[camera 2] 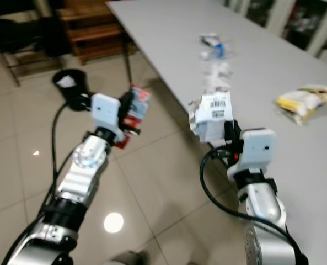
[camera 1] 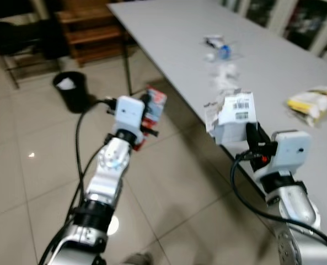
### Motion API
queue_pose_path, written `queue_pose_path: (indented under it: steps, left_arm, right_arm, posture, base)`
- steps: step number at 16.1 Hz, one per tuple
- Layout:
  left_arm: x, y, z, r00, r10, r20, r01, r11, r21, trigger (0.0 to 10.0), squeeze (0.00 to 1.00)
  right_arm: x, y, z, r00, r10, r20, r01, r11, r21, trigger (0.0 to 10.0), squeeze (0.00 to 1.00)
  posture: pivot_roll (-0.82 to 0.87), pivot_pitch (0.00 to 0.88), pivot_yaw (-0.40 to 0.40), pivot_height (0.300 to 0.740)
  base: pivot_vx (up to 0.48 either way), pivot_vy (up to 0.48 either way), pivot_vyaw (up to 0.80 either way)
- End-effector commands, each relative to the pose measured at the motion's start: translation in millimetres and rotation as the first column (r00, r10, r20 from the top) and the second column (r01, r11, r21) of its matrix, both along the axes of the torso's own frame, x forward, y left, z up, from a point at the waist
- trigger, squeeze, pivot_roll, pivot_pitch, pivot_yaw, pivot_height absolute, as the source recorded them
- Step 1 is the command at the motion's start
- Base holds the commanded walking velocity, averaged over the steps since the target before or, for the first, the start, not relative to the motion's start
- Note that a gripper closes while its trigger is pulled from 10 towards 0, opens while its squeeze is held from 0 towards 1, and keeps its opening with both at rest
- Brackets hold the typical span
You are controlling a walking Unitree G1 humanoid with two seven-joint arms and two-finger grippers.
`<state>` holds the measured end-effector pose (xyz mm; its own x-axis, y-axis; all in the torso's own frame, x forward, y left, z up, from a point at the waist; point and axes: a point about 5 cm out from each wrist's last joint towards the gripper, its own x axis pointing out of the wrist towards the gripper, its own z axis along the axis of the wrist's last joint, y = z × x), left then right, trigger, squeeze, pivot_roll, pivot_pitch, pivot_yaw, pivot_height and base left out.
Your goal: Picking trash to rubbish bin
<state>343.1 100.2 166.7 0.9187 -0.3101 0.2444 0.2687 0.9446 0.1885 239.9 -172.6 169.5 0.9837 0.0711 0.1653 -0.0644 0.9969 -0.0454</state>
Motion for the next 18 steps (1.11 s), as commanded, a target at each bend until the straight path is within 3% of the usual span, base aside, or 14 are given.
queue_pose_path:
  steps: [1, 11, 18]
  left_arm:
    - [3.3, 3.7, -2, 1.000, 0.009, -0.024, -0.009, 1.000, -0.002, 10.0, 0.00]
    - [12.7, 1.5, 4, 0.999, 0.015, -0.046, -0.018, 0.998, -0.057, 10.0, 0.00]
    - [15.5, 0.3, 3, 0.998, -0.002, -0.067, -0.003, 0.997, -0.082, 10.0, 0.00]
  right_arm:
    - [-1.6, -1.1, 3, 1.000, -0.012, 0.002, 0.012, 1.000, 0.001, 10.0, 0.00]
    - [-0.1, 3.4, 5, 1.000, -0.003, -0.001, 0.003, 1.000, -0.003, 10.0, 0.00]
    - [-0.9, 2.8, 6, 1.000, -0.006, 0.002, 0.006, 1.000, 0.004, 10.0, 0.00]
  posture:
    - [0.11, 0.102, -0.034, 0.740]
    - [0.11, 0.101, -0.033, 0.740]
    - [0.10, 0.095, -0.031, 0.740]
  base:
    - [0.000, 0.000, 0.80]
    - [0.000, 0.000, 0.80]
    - [0.331, 0.000, 0.00]
